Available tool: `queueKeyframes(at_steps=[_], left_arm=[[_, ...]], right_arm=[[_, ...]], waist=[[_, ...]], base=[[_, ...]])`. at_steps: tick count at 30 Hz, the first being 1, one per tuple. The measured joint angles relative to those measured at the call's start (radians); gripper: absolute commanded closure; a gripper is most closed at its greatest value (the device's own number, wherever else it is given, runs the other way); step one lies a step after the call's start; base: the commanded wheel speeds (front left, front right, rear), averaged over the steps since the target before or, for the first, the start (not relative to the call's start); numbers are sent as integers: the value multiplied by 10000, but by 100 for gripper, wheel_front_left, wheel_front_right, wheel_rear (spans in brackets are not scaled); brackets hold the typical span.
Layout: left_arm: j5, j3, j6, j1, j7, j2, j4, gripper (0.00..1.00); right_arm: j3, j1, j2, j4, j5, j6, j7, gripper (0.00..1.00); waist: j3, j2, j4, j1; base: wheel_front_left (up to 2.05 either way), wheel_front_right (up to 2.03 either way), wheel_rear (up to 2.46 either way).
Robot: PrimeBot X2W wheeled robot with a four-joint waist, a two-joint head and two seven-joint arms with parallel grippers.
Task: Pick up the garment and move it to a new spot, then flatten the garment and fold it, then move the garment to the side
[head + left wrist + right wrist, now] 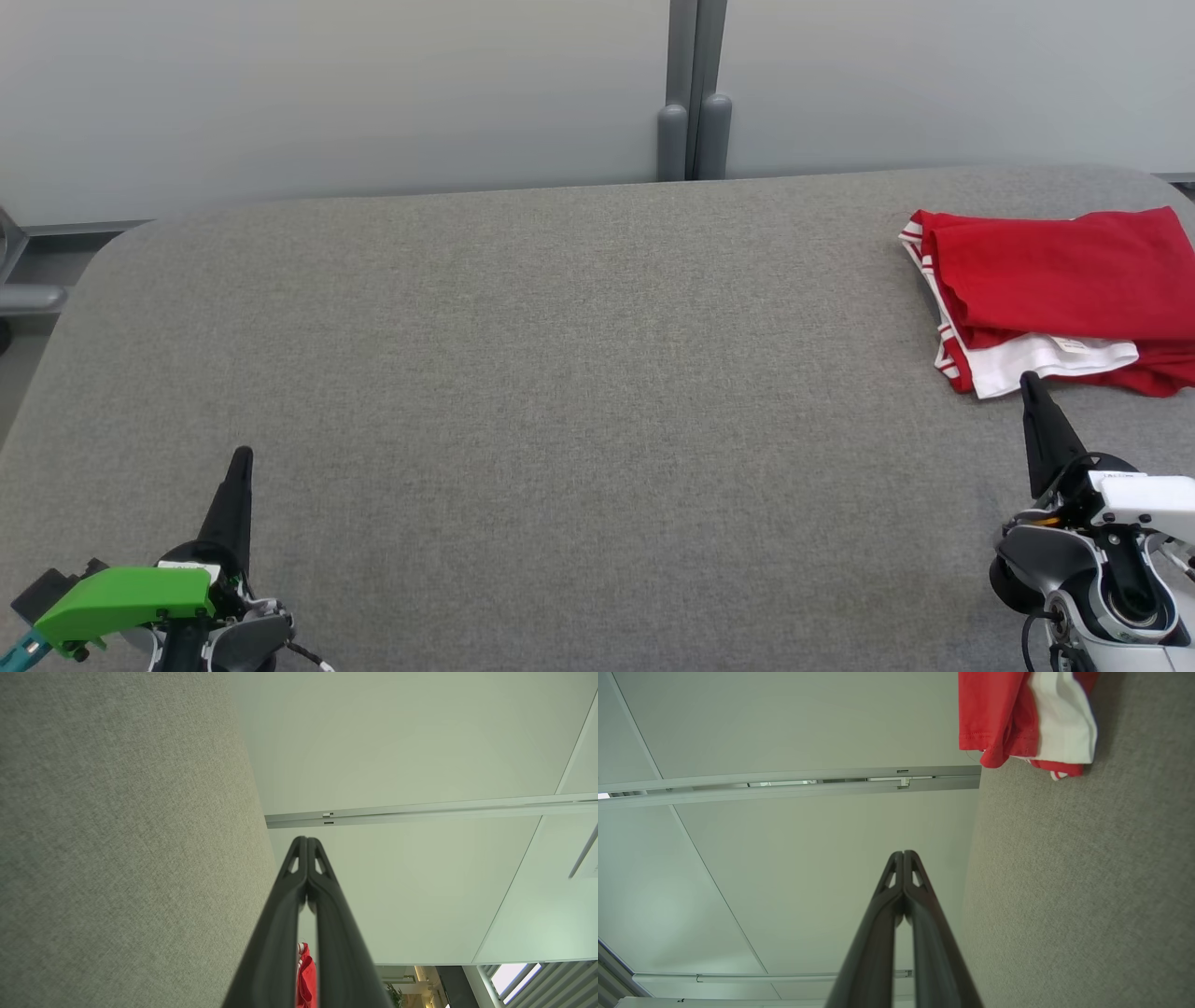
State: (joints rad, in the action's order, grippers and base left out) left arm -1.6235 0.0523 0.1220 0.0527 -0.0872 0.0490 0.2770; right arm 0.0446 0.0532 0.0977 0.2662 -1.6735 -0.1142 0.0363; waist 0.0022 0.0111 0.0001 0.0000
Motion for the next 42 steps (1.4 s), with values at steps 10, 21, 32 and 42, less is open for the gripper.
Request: queueKeyframes(at_steps=[10, 21, 32, 42], left_arm=[[0, 4, 0, 2, -2, 0, 4, 100], [0, 10, 0, 4, -2, 0, 8, 100], [0, 12, 0, 5, -2, 0, 13, 100], [0, 17, 0, 6, -2, 0, 15, 100]], right_arm=[[13, 2, -2, 15, 0, 0, 12, 100], [23, 4, -8, 38, 0, -2, 13, 100], [29, 6, -10, 50, 0, -2, 15, 100], [38, 7, -12, 61, 0, -2, 40, 100]], waist=[[-1, 0, 0, 0], [-1, 0, -1, 0], [-2, 0, -1, 0], [-3, 0, -1, 0]], base=[[0, 0, 0], [0, 0, 0], [0, 0, 0], [0, 0, 0]])
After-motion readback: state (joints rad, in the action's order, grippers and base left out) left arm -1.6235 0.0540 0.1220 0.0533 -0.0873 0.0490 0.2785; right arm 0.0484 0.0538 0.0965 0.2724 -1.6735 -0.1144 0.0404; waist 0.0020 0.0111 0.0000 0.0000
